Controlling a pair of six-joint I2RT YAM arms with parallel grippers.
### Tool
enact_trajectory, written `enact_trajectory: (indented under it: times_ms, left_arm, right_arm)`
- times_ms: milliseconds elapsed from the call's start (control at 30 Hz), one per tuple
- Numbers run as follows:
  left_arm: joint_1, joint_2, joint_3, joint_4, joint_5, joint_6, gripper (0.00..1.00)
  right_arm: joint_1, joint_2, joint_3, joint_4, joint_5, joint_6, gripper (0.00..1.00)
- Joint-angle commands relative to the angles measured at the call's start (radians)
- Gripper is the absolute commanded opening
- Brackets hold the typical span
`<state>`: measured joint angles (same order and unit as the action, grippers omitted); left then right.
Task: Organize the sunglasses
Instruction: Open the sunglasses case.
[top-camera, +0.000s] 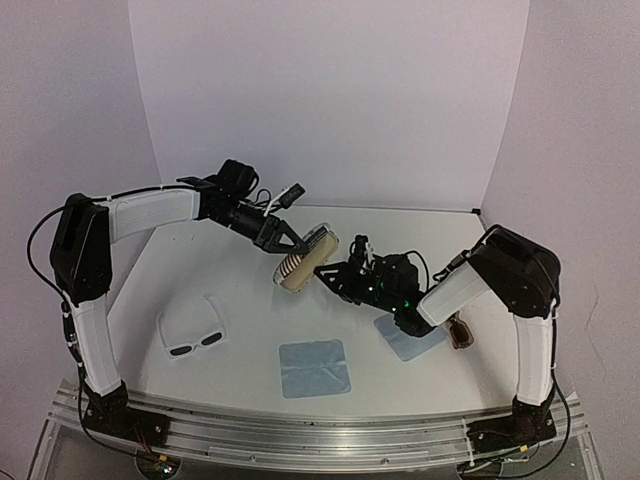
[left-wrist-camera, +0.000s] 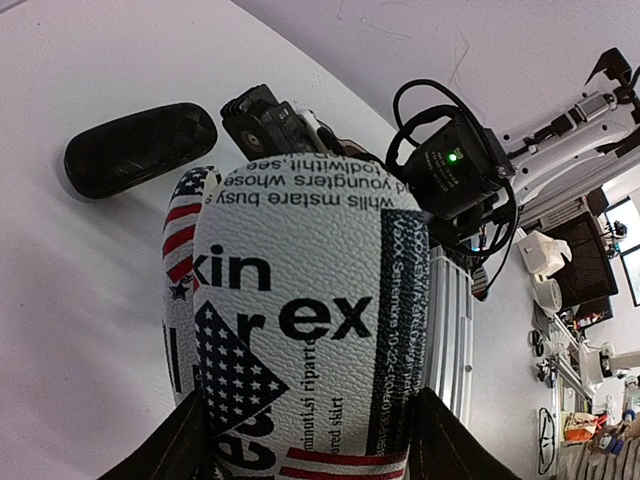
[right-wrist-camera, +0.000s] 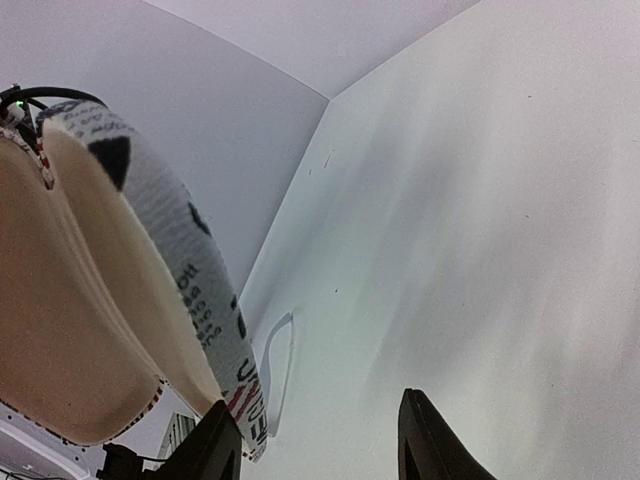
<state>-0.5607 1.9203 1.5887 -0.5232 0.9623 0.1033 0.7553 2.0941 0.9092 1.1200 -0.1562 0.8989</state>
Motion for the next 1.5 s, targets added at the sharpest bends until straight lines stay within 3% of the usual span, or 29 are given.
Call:
enact_trajectory:
  times_ms: [0, 200, 367, 533, 600, 900, 1467]
  left_arm:
    - [-0.005, -0.078, -0.002, -0.038, 0.090, 0.009, 0.00]
    - [0.019, -0.043, -0.002, -0.082, 0.043, 0.018, 0.00]
    - [0.045, 0.036, 0.057, -0.213, 0.027, 0.096, 0.00]
    - [0.050, 0.075, 0.072, -0.282, 0.092, 0.185, 0.00]
    - [0.050, 0.085, 0.081, -0.300, 0.137, 0.202, 0.00]
    - [0.050, 0.083, 0.071, -0.336, 0.254, 0.231, 0.00]
    - [0.050, 0.108, 0.073, -0.330, 0.241, 0.217, 0.00]
  right_arm:
    - [-0.013, -0.022, 0.020, -0.050, 0.046, -0.014, 0.50]
    - [-0.014, -0.096, -0.003, -0.048, -0.064, -0.131, 0.57]
    - [-0.029, -0.252, -0.083, -0.091, -0.094, -0.243, 0.66]
    - [-0.040, -0.295, 0.048, -0.532, -0.034, -0.385, 0.72]
    - [-0.040, -0.275, 0.110, -0.621, -0.015, -0.436, 0.73]
    - [-0.045, -0.199, 0.205, -0.672, -0.054, -0.533, 0.61]
    - [-0.045, -0.164, 0.230, -0.658, -0.302, -0.546, 0.48]
